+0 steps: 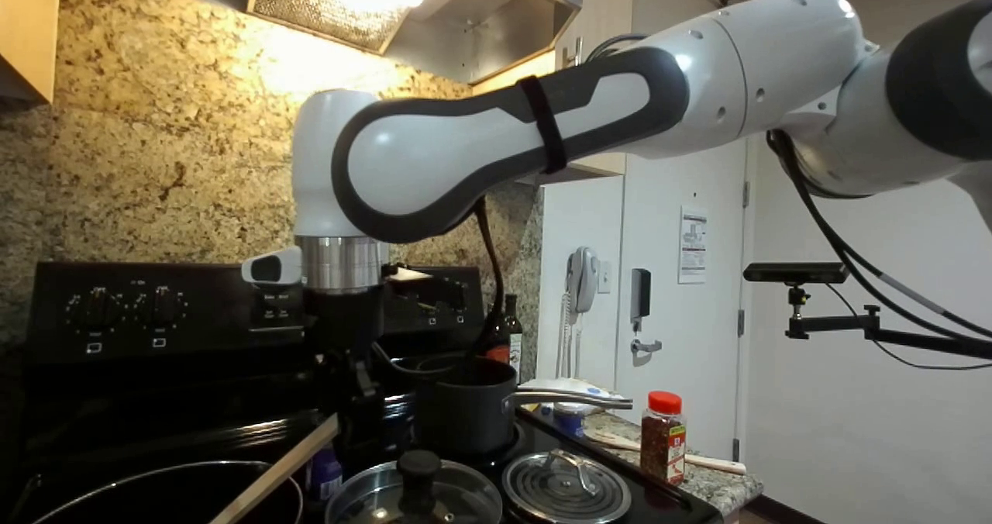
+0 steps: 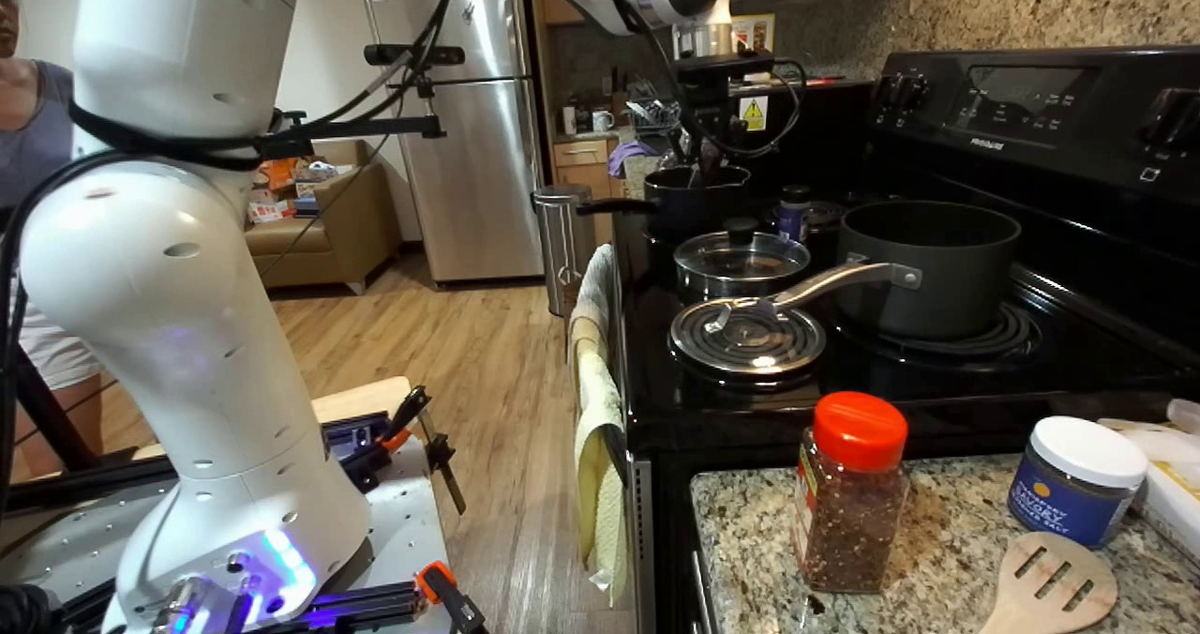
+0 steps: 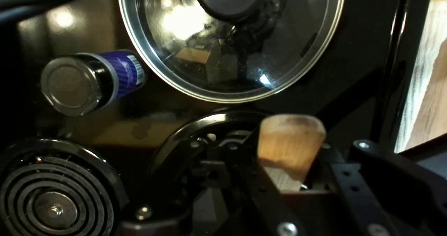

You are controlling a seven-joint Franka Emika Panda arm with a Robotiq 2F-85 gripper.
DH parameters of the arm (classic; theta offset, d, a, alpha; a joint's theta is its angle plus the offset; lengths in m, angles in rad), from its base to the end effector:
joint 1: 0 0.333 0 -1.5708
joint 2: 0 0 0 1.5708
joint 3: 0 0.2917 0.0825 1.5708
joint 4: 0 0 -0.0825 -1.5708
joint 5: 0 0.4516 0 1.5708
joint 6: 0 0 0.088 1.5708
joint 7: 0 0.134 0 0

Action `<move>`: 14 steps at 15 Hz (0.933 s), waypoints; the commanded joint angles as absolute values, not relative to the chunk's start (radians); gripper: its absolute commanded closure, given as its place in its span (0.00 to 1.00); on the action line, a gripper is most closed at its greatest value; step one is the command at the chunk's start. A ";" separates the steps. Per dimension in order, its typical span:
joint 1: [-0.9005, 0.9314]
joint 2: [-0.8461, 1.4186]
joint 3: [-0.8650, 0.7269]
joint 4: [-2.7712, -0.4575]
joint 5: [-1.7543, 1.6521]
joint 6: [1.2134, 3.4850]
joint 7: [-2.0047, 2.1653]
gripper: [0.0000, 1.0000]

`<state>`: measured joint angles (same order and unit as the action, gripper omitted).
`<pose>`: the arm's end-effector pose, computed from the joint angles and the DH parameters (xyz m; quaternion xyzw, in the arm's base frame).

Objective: Put the wooden spoon on the right side of the stove

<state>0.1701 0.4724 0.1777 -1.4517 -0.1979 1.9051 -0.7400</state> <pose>0.7112 0.2211 0.3457 0.8420 0.5369 -0.0157 0.0509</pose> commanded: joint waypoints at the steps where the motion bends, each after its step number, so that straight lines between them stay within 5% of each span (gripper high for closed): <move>1: 0.156 0.446 0.187 -1.458 -0.182 1.881 -0.770 0.98; 2: 0.156 0.446 0.187 -1.456 -0.181 1.880 -0.770 0.98; 3: 0.155 0.447 0.186 -1.454 -0.181 1.878 -0.769 0.67; 5: 0.153 0.451 0.185 -1.451 -0.178 1.875 -0.770 0.61; 14: 0.139 0.464 0.187 -1.446 -0.169 1.859 -0.776 0.04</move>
<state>0.1532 0.4661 0.1773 -1.4516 -0.1959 1.8828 -0.7418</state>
